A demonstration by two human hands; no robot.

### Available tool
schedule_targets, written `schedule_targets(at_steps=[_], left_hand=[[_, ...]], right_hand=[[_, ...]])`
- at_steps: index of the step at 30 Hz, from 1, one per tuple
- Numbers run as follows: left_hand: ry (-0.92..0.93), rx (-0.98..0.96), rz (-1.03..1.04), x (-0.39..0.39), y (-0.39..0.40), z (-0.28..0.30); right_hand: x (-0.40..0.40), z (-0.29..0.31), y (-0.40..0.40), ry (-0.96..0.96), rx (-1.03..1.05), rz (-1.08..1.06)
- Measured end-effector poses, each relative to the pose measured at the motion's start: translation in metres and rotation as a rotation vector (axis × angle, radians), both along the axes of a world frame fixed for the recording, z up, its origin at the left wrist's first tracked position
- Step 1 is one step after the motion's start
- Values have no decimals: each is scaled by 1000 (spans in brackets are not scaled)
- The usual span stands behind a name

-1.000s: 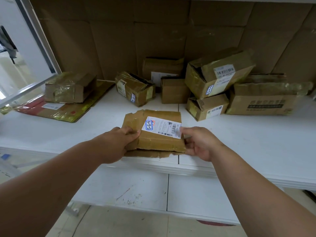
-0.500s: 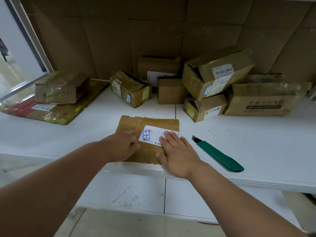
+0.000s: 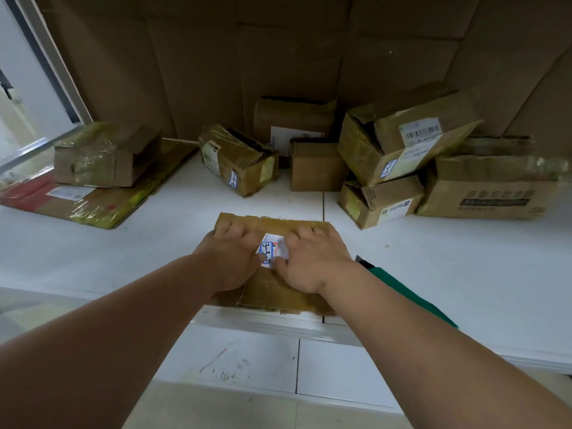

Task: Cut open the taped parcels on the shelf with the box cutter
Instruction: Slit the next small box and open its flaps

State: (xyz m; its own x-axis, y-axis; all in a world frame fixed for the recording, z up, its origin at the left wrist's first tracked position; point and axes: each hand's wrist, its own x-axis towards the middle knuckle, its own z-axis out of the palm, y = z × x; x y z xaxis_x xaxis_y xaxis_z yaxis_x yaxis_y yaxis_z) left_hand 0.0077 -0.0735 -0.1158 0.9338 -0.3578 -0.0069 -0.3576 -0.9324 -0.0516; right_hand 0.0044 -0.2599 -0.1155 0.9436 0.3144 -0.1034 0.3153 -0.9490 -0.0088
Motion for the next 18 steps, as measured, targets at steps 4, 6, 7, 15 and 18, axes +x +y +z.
schedule_targets(at_steps=[4, 6, 7, 15, 18], left_hand=[[32, -52, 0, 2, 1, -22], [105, -8, -2, 12, 6, -24], [125, 15, -10, 19, 7, -21], [73, 17, 40, 29, 4, -33], [136, 10, 42, 34, 5, -30]], right_hand=[[0, -19, -3, 82, 59, -14], [10, -19, -4, 116, 64, -12], [14, -17, -4, 96, 77, -12], [25, -30, 0, 12, 92, -6], [29, -29, 1, 26, 97, -17]])
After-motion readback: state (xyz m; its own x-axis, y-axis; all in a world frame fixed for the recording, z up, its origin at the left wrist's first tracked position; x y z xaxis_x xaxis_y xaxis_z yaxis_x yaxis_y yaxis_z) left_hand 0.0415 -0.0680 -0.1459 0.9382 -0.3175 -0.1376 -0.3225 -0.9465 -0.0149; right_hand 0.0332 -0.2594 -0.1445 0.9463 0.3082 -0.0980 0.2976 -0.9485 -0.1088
